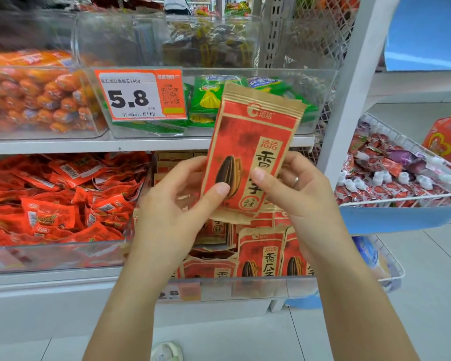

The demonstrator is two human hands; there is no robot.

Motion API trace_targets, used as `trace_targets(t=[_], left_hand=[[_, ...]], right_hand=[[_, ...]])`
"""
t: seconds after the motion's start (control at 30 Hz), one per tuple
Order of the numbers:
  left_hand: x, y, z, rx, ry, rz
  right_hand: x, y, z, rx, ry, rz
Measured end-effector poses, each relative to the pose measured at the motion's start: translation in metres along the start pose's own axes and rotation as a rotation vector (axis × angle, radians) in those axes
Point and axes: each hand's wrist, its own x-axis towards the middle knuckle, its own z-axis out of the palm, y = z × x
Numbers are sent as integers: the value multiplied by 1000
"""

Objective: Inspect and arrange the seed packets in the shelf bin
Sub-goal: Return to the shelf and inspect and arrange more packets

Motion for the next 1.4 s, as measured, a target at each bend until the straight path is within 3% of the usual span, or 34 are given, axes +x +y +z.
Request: trace_targets(t=[0.13,0.27,0.4,0.6,0.8,0.9,1.23,1.33,1.4], left_hand=[[0,-7,-9,210,115,40],[0,-19,-14,349,113,-25],[3,-31,-17,482,-7,-106],[4,-35,-28,944,-237,-139],[4,-36,-34,981,-295,-193],[4,-37,-34,975,-305,-210],[5,-36,-32,956,-290,-218],[5,-38,-32,956,-276,-201],[4,-38,-31,963,-273,-204]], right_hand=[[8,5,5,-180,-35,-111],[21,11,8,-254,-76,-120],[32,23,7,-392,-124,-102],[38,43,5,-628,-133,-54],[35,50,17,-1133,-163,-76],[35,57,23,-1250,-167,-31],[31,43,26,-1122,-116,-22],[15,15,23,-878,-278,71],[6,8,23,-969,-421,172]])
